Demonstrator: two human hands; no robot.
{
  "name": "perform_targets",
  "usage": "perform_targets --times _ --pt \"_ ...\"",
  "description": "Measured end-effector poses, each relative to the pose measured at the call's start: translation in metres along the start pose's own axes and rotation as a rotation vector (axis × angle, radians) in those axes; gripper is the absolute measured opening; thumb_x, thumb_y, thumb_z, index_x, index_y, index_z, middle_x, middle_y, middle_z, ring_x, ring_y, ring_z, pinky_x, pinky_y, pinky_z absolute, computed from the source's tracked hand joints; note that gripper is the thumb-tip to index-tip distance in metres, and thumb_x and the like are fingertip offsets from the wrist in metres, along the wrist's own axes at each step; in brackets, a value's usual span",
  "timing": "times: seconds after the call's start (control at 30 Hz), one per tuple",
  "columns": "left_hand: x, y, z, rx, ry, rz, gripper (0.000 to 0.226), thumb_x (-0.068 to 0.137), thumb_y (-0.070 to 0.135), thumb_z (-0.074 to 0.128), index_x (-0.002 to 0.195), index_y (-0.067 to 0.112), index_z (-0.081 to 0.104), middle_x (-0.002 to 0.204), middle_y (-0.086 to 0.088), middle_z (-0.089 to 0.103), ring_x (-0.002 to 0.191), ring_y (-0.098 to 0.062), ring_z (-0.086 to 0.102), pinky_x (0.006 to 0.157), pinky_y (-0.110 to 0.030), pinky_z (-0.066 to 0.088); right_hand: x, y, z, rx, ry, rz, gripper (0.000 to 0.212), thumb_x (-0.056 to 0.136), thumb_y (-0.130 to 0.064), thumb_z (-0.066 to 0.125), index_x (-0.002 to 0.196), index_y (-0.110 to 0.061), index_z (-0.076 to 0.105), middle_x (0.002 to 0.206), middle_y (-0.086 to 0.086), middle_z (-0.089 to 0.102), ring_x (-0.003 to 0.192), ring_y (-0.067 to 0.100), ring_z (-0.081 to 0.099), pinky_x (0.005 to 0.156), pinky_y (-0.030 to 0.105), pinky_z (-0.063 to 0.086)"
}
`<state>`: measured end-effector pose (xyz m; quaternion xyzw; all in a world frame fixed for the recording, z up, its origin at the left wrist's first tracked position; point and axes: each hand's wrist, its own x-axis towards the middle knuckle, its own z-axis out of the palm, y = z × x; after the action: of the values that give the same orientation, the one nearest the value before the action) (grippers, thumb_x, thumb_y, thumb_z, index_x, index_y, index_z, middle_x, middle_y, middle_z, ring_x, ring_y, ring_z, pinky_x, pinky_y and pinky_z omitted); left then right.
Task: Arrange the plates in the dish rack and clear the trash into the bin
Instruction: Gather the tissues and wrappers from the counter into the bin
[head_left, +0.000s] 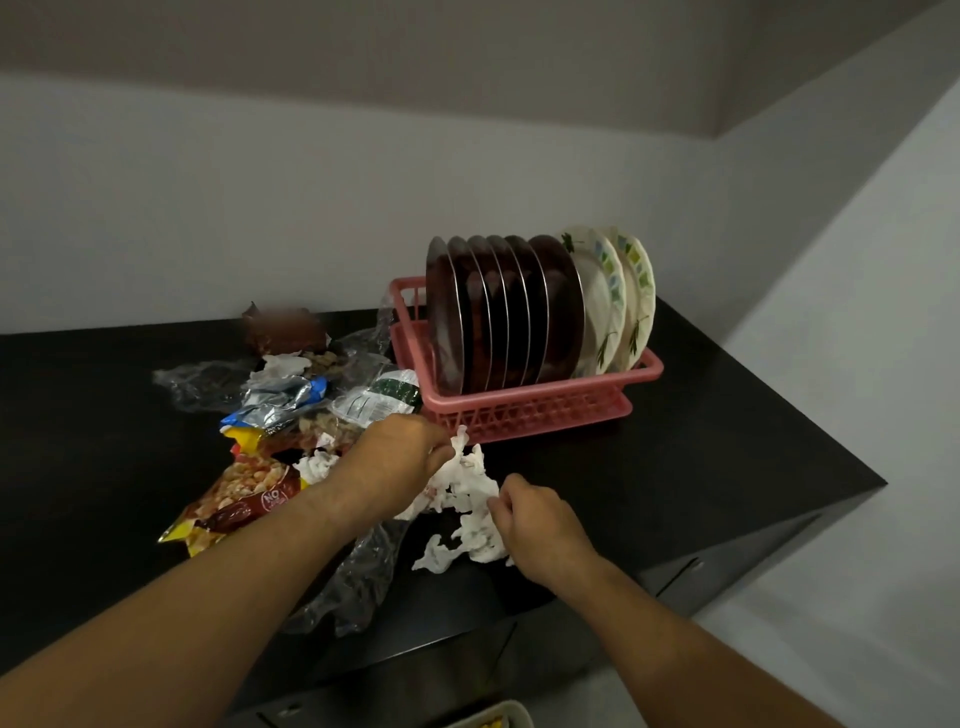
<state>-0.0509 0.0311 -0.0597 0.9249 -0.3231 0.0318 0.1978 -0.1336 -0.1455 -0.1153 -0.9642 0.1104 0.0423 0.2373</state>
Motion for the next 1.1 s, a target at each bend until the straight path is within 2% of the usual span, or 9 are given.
perform_targets --times 0.2,0.3,0.37,0.47,0.57,0.67,0.83,1.0,1.1 --pt "0.001 0.004 -0.009 -0.006 0.009 -0.003 0.028 0.098 0.034 0.051 0.106 0.016 0.071 0.098 0.000 0.068 0.086 -0.014 0.060 0.077 -0.029 0.050 0.006 0.002 -0.023 0.203 0.071 -0.007 0.013 0.095 -0.022 0.051 0.083 -0.023 0.047 0.081 0.001 0.059 0.059 0.011 0.052 0.048 0.027 0.043" --pt "0.002 0.008 -0.014 -0.013 0.012 -0.019 0.027 0.099 0.033 0.051 0.104 0.015 0.070 0.097 0.000 0.068 0.083 -0.013 0.062 0.076 -0.029 0.052 0.007 0.002 -0.042 0.400 0.132 -0.005 0.018 0.094 -0.010 0.051 0.092 -0.027 0.056 0.084 0.000 0.063 0.056 0.010 0.055 0.045 0.024 0.045" --pt "0.003 0.011 -0.016 -0.015 0.017 -0.019 0.026 0.099 0.032 0.050 0.103 0.016 0.070 0.096 0.000 0.068 0.082 -0.013 0.063 0.075 -0.029 0.053 0.008 -0.001 -0.056 0.420 0.179 -0.034 0.028 0.095 -0.006 0.047 0.104 -0.025 0.065 0.094 -0.002 0.066 0.067 0.009 0.061 0.057 0.024 0.053" --pt "0.005 0.019 -0.017 0.003 0.009 -0.006 0.028 0.100 0.035 0.048 0.106 0.017 0.068 0.097 0.000 0.066 0.083 -0.013 0.062 0.076 -0.030 0.053 0.011 -0.003 -0.079 0.427 0.238 -0.071 0.029 0.095 -0.004 0.045 0.098 -0.015 0.072 0.104 -0.001 0.065 0.089 0.012 0.063 0.079 0.029 0.057" --pt "0.008 0.027 -0.014 0.011 0.011 -0.001 0.027 0.100 0.035 0.048 0.102 0.017 0.067 0.094 0.002 0.062 0.083 -0.013 0.060 0.071 -0.024 0.048 0.012 0.002 -0.096 0.431 0.253 -0.098 0.006 0.091 -0.018 0.063 0.087 -0.019 0.069 0.091 -0.007 0.066 0.082 0.006 0.065 0.067 0.019 0.053" --pt "0.011 0.035 -0.011 0.022 0.013 0.004 0.027 0.099 0.036 0.050 0.100 0.016 0.069 0.095 0.002 0.063 0.082 -0.011 0.059 0.070 -0.019 0.044 0.010 0.015 -0.098 0.419 0.280 -0.060 0.025 0.076 -0.021 0.083 0.076 -0.019 0.058 0.076 -0.007 0.063 0.061 -0.005 0.061 0.047 0.010 0.043" --pt "0.016 0.044 -0.005 0.015 -0.004 0.016 0.028 0.100 0.036 0.049 0.108 0.019 0.070 0.104 0.002 0.066 0.089 -0.010 0.062 0.077 -0.020 0.048 0.009 0.041 -0.087 0.226 0.244 0.055 0.027 0.084 -0.004 0.066 0.067 -0.020 0.051 0.071 -0.004 0.055 0.057 0.006 0.051 0.043 0.012 0.035" --pt "0.020 0.054 0.003 0.002 -0.024 0.016 0.028 0.100 0.034 0.050 0.104 0.015 0.071 0.101 0.002 0.069 0.086 -0.010 0.063 0.073 -0.017 0.045 0.009 0.061 -0.082 0.317 0.178 0.166 0.018 0.088 -0.004 0.058 0.074 -0.015 0.057 0.081 0.005 0.064 0.074 0.020 0.067 0.060 0.029 0.055" --pt "0.021 0.059 0.007 0.008 -0.038 0.021 0.028 0.099 0.034 0.050 0.100 0.015 0.070 0.097 0.002 0.068 0.083 -0.010 0.063 0.076 -0.021 0.050 0.011 0.066 -0.088 0.355 0.181 0.145 0.021 0.087 0.000 0.056 0.075 -0.018 0.055 0.084 0.004 0.064 0.074 0.017 0.064 0.057 0.027 0.050"
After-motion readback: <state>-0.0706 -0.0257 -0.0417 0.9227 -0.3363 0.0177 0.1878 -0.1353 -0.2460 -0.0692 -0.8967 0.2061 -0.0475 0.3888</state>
